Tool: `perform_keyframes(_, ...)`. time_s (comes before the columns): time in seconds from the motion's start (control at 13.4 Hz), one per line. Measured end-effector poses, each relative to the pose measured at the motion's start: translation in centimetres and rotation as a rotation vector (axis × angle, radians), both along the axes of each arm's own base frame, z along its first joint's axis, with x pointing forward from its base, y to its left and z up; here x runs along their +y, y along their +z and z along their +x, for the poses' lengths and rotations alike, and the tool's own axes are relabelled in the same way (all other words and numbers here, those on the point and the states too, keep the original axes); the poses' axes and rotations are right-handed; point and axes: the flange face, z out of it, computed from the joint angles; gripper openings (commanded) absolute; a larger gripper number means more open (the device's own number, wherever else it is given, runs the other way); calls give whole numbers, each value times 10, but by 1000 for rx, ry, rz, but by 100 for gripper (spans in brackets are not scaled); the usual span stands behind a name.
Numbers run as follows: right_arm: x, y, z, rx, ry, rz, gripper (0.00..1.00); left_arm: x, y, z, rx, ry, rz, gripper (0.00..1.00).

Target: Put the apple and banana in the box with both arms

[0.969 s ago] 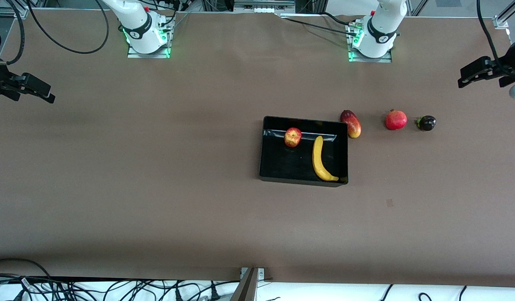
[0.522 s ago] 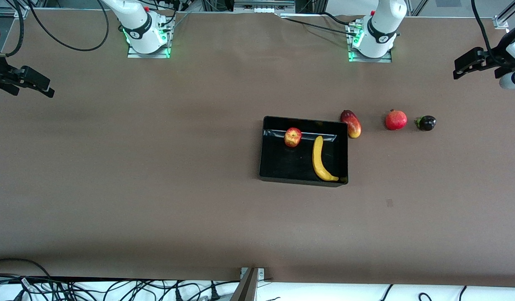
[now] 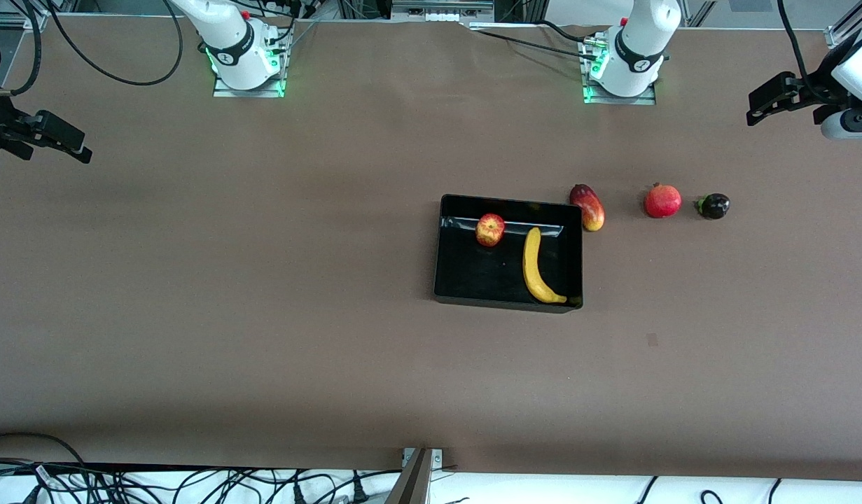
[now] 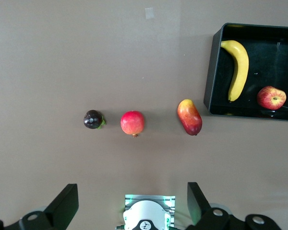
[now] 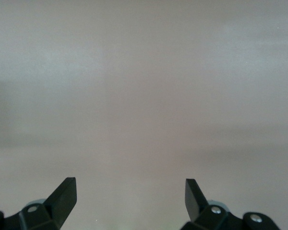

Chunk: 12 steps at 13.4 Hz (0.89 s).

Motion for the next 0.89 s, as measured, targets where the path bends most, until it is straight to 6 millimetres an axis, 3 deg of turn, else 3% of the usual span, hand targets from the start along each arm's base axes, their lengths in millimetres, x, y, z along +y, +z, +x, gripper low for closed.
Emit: perform_keyframes(0.89,0,-5,2,9,1,1,100,-5,-3,3,0,2,-31,100)
